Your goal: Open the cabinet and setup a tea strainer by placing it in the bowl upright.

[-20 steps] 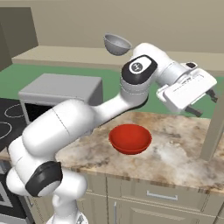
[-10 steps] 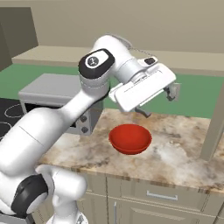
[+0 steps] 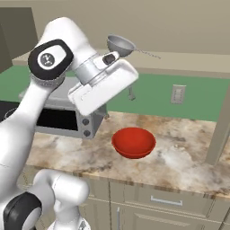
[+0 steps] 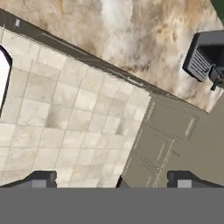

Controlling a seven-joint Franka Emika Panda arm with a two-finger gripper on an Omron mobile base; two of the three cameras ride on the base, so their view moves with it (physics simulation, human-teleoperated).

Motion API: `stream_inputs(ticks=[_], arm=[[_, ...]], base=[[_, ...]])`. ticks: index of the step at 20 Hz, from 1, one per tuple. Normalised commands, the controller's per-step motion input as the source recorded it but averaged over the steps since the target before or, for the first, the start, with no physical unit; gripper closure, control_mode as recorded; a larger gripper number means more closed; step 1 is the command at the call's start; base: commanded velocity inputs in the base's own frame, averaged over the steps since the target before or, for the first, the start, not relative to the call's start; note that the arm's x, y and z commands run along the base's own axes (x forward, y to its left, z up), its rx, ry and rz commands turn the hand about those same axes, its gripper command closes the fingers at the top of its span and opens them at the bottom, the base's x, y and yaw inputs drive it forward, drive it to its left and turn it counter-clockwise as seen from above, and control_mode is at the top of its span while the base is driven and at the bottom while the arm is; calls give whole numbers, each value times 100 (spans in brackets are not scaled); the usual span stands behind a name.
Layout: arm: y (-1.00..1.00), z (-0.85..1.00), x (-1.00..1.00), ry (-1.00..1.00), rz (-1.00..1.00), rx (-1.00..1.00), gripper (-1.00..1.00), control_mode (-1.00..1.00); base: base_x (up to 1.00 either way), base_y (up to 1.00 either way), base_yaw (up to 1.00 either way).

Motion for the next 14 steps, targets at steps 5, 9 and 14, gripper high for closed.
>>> stream_inputs(ticks=[5, 9, 14], arm=[[80, -9, 4, -82, 0, 3, -100, -100], [42, 0, 13, -73, 6, -1, -100, -100], [36, 0, 49, -57, 9, -5, -100, -100]], base=[[0, 0, 0], [0, 0, 0], [0, 0, 0]])
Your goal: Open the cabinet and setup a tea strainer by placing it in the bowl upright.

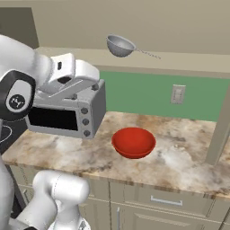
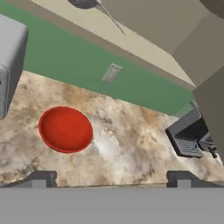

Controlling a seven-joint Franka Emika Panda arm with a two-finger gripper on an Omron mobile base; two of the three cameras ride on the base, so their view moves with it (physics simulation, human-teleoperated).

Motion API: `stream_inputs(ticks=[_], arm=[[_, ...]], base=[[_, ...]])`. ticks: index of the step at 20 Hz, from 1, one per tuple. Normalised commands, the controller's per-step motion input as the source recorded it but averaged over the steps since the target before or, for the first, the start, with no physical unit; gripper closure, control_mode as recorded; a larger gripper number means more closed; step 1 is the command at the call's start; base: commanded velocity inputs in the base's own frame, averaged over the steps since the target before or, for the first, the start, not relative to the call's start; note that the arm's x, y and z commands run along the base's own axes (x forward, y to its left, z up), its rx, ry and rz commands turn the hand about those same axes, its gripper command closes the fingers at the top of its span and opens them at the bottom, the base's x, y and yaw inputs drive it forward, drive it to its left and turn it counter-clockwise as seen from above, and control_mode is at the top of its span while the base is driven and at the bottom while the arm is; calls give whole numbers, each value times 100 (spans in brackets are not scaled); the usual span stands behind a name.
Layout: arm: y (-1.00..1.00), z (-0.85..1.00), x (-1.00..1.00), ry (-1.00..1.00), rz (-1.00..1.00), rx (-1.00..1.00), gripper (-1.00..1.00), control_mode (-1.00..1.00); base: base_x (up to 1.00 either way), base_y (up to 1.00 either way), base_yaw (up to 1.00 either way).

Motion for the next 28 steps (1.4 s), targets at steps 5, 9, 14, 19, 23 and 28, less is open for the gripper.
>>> stream_inputs(ticks=[5, 9, 14, 19, 23, 28], arm=[[29, 8, 47, -23, 12, -15, -100, -100], [38, 16, 47, 1, -5, -16, -100, -100], [39, 9, 51, 0, -1, -1, -100, -100], [10, 32, 39, 6, 7, 0, -100, -100], [0, 37, 36, 2, 9, 3, -100, -100], [0, 9, 13, 1, 5, 12, -100, -100]], base=[[0, 0, 0], [0, 0, 0], [0, 0, 0], [0, 0, 0], [0, 0, 0], [0, 0, 0]])
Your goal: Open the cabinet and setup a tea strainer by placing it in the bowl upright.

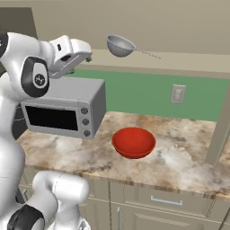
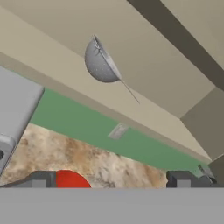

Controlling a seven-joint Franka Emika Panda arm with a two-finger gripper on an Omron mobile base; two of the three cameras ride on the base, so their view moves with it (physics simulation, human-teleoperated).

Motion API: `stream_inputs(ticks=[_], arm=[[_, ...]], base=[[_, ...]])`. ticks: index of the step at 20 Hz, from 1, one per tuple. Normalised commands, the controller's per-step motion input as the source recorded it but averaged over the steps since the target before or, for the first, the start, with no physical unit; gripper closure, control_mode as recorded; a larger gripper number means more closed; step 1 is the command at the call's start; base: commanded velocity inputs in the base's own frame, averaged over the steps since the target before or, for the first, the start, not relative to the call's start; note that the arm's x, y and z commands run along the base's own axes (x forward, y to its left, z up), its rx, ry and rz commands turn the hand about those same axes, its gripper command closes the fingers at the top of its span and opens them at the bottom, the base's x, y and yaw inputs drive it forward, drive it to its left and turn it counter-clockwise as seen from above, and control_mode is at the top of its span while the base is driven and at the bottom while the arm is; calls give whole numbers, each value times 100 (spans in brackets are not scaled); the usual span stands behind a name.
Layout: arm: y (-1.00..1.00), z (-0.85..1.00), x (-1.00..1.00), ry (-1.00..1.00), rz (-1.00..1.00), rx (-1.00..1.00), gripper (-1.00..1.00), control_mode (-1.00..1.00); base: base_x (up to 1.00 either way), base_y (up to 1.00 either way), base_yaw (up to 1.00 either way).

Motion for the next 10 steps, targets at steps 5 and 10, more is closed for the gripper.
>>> stream_inputs(ticks=[5, 10], arm=[[0, 0, 48, 12, 1, 8, -100, -100], [-3, 0, 55, 2, 3, 1, -100, -100]], base=[[0, 0, 0], [0, 0, 0]])
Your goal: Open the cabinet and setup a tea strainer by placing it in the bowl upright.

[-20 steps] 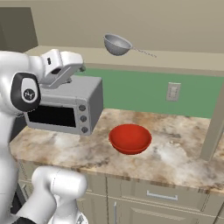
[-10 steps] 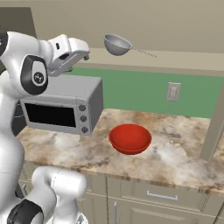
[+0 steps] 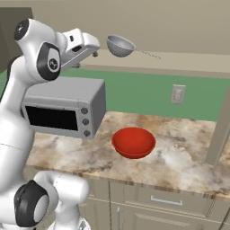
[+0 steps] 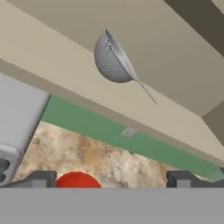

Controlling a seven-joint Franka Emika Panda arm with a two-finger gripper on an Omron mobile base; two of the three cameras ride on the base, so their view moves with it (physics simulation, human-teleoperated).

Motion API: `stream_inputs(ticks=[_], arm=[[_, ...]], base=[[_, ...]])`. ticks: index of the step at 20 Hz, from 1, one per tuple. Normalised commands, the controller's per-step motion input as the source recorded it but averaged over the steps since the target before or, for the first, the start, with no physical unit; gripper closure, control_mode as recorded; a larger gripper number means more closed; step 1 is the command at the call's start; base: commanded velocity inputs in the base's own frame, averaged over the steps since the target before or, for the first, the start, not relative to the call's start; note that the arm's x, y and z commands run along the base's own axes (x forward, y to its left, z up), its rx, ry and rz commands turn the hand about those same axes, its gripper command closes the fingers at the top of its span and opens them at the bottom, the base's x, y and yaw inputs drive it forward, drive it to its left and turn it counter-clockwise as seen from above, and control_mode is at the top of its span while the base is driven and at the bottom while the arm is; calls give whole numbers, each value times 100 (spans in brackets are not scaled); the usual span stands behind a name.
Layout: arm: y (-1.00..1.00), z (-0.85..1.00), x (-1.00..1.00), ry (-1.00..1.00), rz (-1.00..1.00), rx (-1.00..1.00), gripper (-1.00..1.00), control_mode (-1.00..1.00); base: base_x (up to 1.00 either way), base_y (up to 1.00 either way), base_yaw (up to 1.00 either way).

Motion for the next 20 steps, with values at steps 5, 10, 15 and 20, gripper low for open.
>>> stream_inputs(ticks=[5, 10, 15, 20], arm=[[-18, 0, 24, -4, 9, 0, -100, -100], [-13, 0, 16, -4, 15, 0, -100, -100], [-12, 0, 6, 0, 30, 0, -100, -100], [-10, 6, 14, 1, 25, 0, -100, -100]], base=[[0, 0, 0], [0, 0, 0], [0, 0, 0], [0, 0, 0]])
